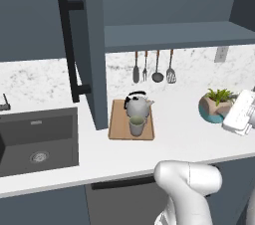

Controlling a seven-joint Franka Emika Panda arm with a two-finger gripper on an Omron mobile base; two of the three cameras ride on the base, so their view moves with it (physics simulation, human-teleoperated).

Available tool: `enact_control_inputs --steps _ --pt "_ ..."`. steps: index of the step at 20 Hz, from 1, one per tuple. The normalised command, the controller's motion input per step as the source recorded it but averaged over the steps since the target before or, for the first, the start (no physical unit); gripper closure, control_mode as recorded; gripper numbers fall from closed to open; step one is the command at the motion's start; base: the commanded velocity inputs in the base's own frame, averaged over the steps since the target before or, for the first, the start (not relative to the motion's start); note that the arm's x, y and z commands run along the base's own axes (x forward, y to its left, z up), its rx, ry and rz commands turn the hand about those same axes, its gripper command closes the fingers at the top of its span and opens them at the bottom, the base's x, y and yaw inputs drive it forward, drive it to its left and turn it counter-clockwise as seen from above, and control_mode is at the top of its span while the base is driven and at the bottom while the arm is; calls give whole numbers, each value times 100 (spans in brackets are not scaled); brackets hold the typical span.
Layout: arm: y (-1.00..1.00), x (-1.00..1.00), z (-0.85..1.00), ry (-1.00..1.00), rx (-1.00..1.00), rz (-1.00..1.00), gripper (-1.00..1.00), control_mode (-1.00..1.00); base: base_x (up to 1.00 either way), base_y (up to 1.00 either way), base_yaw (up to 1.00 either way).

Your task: Pick the kettle from the counter and place it on the tray. Then pick the mug from the cabinet and place it on the tray. Then close the cabinet doors.

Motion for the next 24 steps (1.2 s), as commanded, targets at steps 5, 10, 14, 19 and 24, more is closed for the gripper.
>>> enact_control_inputs --steps 5,10,14,19,24 --pt "-86 0 38 -5 10 0 -100 -100 0 0 0" --pt "-81 -1 -5 -6 0 -2 -100 -100 0 0 0" --pt "-68 6 -5 -2 -1 -5 -100 -100 0 0 0" --pt "-68 0 7 -15 0 -9 -100 -100 0 0 0" --pt "-58 0 0 -17 0 -4 -100 -100 0 0 0"
